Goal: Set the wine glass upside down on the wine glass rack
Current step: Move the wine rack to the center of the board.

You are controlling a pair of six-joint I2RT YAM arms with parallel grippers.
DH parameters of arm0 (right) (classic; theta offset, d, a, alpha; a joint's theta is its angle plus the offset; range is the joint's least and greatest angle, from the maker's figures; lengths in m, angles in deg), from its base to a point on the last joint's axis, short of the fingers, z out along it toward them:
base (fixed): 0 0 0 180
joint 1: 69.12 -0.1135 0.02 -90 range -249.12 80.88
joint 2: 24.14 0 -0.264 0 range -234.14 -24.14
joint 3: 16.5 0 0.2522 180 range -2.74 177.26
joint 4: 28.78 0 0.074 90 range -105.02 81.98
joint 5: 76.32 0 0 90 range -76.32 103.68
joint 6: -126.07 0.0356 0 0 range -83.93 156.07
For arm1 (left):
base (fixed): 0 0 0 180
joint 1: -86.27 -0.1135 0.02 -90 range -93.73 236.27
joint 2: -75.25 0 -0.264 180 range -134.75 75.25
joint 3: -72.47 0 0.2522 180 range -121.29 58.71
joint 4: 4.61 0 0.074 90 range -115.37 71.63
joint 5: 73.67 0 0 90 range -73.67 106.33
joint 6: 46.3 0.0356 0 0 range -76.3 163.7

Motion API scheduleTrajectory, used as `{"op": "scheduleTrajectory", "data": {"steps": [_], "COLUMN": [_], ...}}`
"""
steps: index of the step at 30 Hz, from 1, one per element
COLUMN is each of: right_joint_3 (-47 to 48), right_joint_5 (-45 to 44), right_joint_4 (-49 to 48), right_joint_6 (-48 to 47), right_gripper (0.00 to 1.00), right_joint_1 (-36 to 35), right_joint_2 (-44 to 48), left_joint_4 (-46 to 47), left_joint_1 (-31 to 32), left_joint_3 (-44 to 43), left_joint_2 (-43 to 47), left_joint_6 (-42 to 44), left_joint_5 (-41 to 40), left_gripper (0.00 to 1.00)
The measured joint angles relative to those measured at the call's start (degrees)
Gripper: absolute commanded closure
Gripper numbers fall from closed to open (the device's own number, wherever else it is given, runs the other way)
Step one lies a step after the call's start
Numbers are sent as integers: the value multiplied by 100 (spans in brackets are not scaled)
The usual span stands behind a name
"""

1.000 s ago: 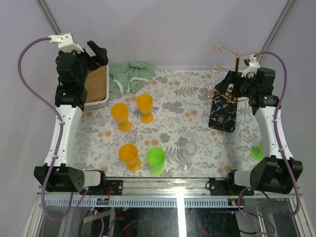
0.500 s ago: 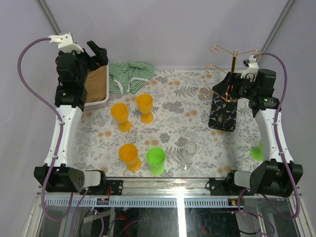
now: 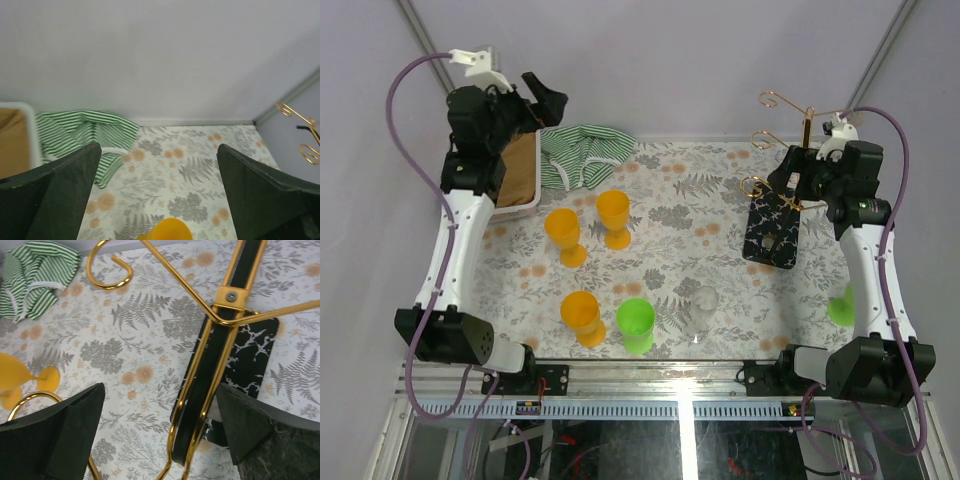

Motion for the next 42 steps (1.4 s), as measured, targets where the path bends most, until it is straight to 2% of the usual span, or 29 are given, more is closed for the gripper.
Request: {"op": "scheduleTrajectory", "data": {"steps": [4,10,15,24,34,37,42], "right_joint_3": [0,0,0,111,1222,1150,487], "right_joint_5": [-374,-662,-780,-1154,-1698,-1410,-52], "right_joint_4": [146,247,269,551,627,686,664], "right_joint_6": [-63,-90,-90,-192,-463,-535,-551], "right_gripper": [1,1,1,1,1,1,1], "right_joint_1": [-7,-9,-20,-59,-59,-59,-55], "right_joint_2": [72,83,83,422,1080,1163,1853], "left_joint_4": [-197,-164,-15,107,107,103,101], "left_joint_1": [518,1596,2188,2326,2326,2326,2326], "left_joint_3": [-422,-450,-474,-474,-463,-461,-461], "left_joint_2": [-455,-778,-1091,-1268,-1213,-1213,-1213], "left_joint_6": [162,358,358,339,533,595,699], "left_joint_5": [186,542,732,673,459,424,389], "left_gripper": [0,0,0,0,0,0,0]}}
